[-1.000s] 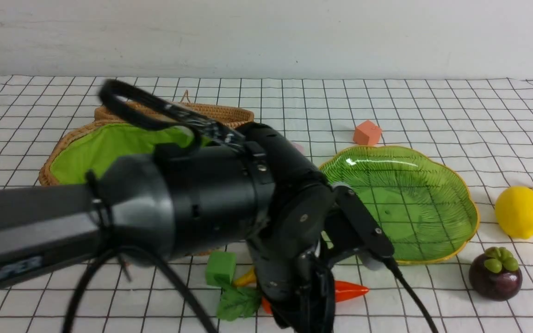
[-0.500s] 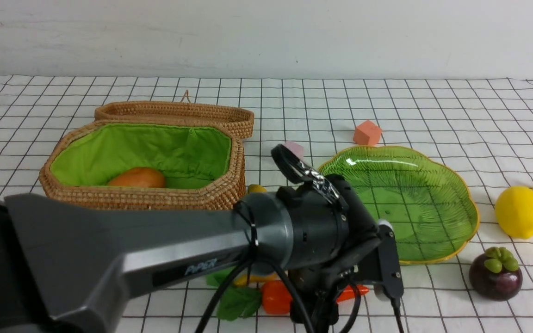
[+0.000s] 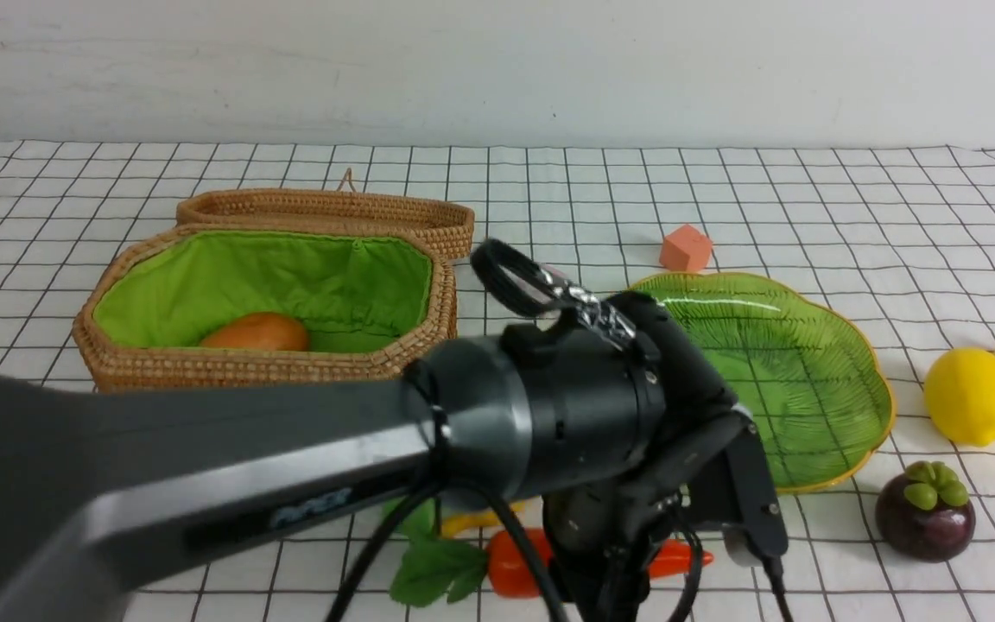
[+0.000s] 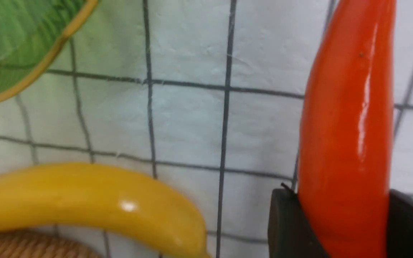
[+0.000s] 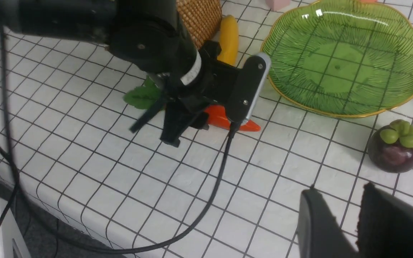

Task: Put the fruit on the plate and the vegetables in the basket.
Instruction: Use the left arm to grab a carrot and put it into the left basket

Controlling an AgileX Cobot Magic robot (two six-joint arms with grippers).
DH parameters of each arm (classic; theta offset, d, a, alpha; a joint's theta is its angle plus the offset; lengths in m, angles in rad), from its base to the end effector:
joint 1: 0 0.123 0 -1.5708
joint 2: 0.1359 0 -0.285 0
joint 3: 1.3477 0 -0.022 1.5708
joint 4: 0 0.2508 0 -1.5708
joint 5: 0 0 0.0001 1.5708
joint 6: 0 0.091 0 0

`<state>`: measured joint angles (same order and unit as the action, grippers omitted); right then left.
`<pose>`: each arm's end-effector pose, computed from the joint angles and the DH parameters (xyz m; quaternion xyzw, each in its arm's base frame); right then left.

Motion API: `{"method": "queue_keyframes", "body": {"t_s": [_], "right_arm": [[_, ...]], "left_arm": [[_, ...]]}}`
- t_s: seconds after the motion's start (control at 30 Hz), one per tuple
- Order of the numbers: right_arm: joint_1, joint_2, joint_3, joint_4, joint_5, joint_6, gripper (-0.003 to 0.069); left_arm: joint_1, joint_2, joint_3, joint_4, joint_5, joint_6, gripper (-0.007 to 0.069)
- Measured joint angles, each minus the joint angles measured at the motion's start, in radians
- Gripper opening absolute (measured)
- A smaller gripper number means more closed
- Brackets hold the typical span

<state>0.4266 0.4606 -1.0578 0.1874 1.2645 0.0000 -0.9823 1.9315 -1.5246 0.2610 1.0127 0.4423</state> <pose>0.0113 0.0229 0.4099 -0.2026 0.8524 0.1900 0.4431 0.2403 -0.3241 0.2297 0.6853 0.7090 0.0821 0.1451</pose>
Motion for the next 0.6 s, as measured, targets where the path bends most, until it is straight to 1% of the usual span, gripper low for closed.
{"method": "queue_keyframes", "body": {"t_s": [0.07, 0.17, 0.2, 0.27, 0.3, 0.33, 0.37, 0.4, 0.43, 0.47, 0.5, 0.53, 0.6], "right_arm": [[0.0, 0.0, 0.0, 0.0, -0.001, 0.0, 0.0204], [0.0, 0.0, 0.0, 0.0, -0.021, 0.0, 0.0204], [0.0, 0.0, 0.0, 0.0, -0.055, 0.0, 0.0206], [0.0, 0.0, 0.0, 0.0, -0.078, 0.0, 0.0207], [0.0, 0.0, 0.0, 0.0, -0.109, 0.0, 0.021], [0.0, 0.0, 0.0, 0.0, -0.12, 0.0, 0.0211], [0.0, 0.0, 0.0, 0.0, -0.126, 0.0, 0.0211], [0.0, 0.0, 0.0, 0.0, -0.137, 0.0, 0.0211], [0.0, 0.0, 0.0, 0.0, -0.14, 0.0, 0.0211], [0.0, 0.001, 0.0, 0.0, -0.14, -0.005, 0.0211], [0.0, 0.001, 0.0, 0.0, -0.141, -0.007, 0.0211], [0.0, 0.002, 0.0, 0.0, -0.141, -0.011, 0.0213], [0.0, 0.002, 0.0, 0.0, -0.141, -0.014, 0.0215]], "left_arm": [[-0.015, -0.107, 0.0, 0.025, 0.029, 0.001, 0.0299], [0.008, -0.214, -0.001, 0.052, 0.032, 0.002, 0.0299], [0.072, -0.282, -0.001, 0.068, 0.041, 0.002, 0.0299], [0.133, -0.311, -0.002, 0.078, 0.048, 0.005, 0.0299], [0.225, -0.341, -0.002, 0.092, 0.057, 0.032, 0.0299], [0.271, -0.348, -0.002, 0.097, 0.057, 0.061, 0.0299], [0.283, -0.351, -0.002, 0.098, 0.057, 0.068, 0.0299], [0.37, -0.353, -0.002, 0.098, 0.041, 0.129, 0.0299], [0.418, -0.348, -0.002, 0.088, 0.028, 0.161, 0.0299], [0.453, -0.345, -0.001, 0.074, 0.012, 0.202, 0.0299], [0.476, -0.341, -0.001, 0.062, -0.003, 0.217, 0.0299], [0.524, -0.329, 0.0, 0.029, -0.04, 0.268, 0.0299], [0.572, -0.303, 0.0, -0.01, -0.1, 0.304, 0.032]]}}
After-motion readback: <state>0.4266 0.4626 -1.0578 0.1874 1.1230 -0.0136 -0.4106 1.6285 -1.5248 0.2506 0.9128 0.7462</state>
